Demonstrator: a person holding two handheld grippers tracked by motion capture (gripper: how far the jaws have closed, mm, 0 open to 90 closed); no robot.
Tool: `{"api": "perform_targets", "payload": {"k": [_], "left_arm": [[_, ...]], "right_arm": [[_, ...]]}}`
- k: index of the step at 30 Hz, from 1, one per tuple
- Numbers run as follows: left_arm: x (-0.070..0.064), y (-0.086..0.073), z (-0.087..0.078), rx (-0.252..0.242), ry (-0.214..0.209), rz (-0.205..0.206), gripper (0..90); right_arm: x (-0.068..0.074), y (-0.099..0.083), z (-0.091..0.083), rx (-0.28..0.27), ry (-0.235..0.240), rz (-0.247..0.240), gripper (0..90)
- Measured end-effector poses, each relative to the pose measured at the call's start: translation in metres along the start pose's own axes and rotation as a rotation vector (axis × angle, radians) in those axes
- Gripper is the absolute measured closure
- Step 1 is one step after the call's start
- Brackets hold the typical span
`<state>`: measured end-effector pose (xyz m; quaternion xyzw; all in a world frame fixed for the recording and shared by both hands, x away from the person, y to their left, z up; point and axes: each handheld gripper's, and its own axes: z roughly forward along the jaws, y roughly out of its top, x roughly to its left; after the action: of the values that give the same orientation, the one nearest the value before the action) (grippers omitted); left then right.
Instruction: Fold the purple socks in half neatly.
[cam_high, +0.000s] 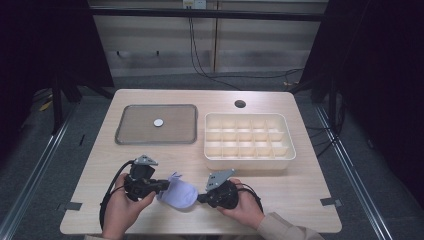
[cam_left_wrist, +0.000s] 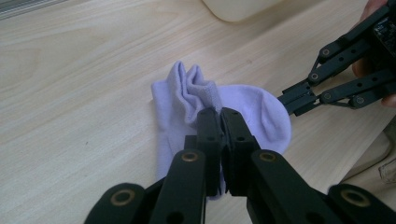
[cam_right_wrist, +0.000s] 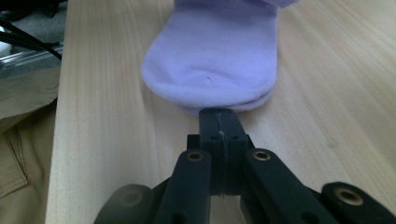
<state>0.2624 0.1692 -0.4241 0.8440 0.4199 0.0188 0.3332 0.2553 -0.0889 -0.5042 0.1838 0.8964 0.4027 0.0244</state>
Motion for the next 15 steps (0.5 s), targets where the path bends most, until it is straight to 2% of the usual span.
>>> {"api": "perform_targets", "payload": {"k": [15], "left_arm": [[-0.013,0.003,0.011,0.019,-0.025,0.039,87.1]], "right_arm": [[0.001,0.000,0.001,-0.005,-0.007,-0.002,90.0]]}}
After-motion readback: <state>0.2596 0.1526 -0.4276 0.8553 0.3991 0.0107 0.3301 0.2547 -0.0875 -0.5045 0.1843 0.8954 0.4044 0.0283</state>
